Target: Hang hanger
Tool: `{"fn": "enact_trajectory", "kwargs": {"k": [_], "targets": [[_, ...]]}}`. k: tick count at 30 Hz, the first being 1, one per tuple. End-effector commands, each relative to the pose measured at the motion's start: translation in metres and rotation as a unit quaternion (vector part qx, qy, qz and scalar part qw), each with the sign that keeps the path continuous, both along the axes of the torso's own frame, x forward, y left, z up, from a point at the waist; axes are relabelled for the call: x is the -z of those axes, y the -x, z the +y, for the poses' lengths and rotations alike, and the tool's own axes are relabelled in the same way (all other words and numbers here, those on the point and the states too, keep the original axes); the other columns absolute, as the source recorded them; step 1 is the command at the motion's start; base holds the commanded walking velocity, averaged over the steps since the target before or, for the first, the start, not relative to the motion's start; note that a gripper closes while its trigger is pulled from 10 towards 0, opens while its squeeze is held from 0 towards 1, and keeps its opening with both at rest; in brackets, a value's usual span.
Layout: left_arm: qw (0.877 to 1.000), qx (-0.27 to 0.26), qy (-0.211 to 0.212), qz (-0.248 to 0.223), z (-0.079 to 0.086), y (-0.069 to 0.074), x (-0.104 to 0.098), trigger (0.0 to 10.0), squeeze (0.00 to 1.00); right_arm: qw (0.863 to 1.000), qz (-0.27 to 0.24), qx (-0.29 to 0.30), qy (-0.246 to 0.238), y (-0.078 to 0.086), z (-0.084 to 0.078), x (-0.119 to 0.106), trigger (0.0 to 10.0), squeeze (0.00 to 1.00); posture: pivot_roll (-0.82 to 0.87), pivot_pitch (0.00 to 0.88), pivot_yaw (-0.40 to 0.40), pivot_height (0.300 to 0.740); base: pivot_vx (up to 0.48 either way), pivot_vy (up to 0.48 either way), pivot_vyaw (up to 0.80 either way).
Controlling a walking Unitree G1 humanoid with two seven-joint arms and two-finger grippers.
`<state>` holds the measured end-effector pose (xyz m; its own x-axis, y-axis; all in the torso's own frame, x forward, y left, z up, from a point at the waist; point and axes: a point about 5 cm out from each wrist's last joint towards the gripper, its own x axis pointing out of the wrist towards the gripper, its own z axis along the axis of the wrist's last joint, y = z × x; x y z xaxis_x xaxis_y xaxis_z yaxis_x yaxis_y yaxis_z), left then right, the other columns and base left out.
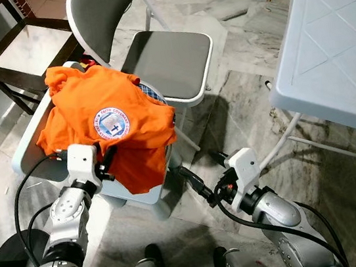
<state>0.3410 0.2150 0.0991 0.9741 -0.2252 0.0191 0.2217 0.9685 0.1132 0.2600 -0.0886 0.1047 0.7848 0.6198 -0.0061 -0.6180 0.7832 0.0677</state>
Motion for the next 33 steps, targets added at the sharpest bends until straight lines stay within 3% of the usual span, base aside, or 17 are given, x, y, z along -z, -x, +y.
{"fn": "enact_trajectory", "kwargs": {"k": [1, 7, 9, 10, 13, 19, 33], "targets": [[1.0, -0.01, 0.014, -0.01, 0.007, -0.003, -0.009, 0.0, 0.0, 1.0, 0.02, 0.0, -0.001, 0.002, -0.002, 0.008, 10.0, 0.0, -0.12, 0.287, -0.008, 0.74, 0.0, 0.0, 0.0], [0.996, -0.042, 0.048, -0.063, 0.02, -0.019, -0.047, 0.0, 0.0, 1.0, 0.017, 0.0, -0.001, -0.001, -0.002, 0.007, 10.0, 0.0, -0.11, 0.284, -0.007, 0.74, 0.0, 0.0, 0.0], [0.994, -0.064, 0.041, -0.074, 0.03, -0.02, -0.055, 0.0, 0.0, 1.0, 0.016, 0.002, -0.002, -0.002, -0.002, 0.006, 10.0, 0.0, -0.11, 0.285, -0.006, 0.74, 0.0, 0.0, 0.0], [0.992, -0.091, 0.031, -0.078, 0.043, -0.02, -0.06, 0.0, 0.0, 1.0, 0.015, 0.004, -0.002, -0.002, -0.002, 0.006, 10.0, 0.0, -0.11, 0.285, -0.004, 0.74, 0.0, 0.0, 0.0], [0.985, -0.16, 0.023, -0.067, 0.073, -0.015, -0.063, 0.0, 0.0, 1.0, 0.015, 0.008, -0.002, -0.001, -0.003, 0.007, 10.0, 0.0, -0.11, 0.288, -0.003, 0.74, 0.0, 0.0, 0.0], [0.974, -0.22, 0.011, -0.045, 0.098, -0.008, -0.063, 0.0, 0.0, 1.0, 0.015, 0.01, -0.002, -0.001, -0.003, 0.007, 10.0, 0.0, -0.12, 0.297, 0.005, 0.74, 0.0, 0.0, 0.0], [0.98, -0.186, -0.022, -0.075, 0.084, -0.007, -0.061, 0.0, 0.0, 0.999, 0.018, 0.037, -0.013, 0.009, 0.001, 0.011, 10.0, 0.0, -0.15, 0.351, 0.082, 0.74, 0.0, 0.0, 0.0]]}}
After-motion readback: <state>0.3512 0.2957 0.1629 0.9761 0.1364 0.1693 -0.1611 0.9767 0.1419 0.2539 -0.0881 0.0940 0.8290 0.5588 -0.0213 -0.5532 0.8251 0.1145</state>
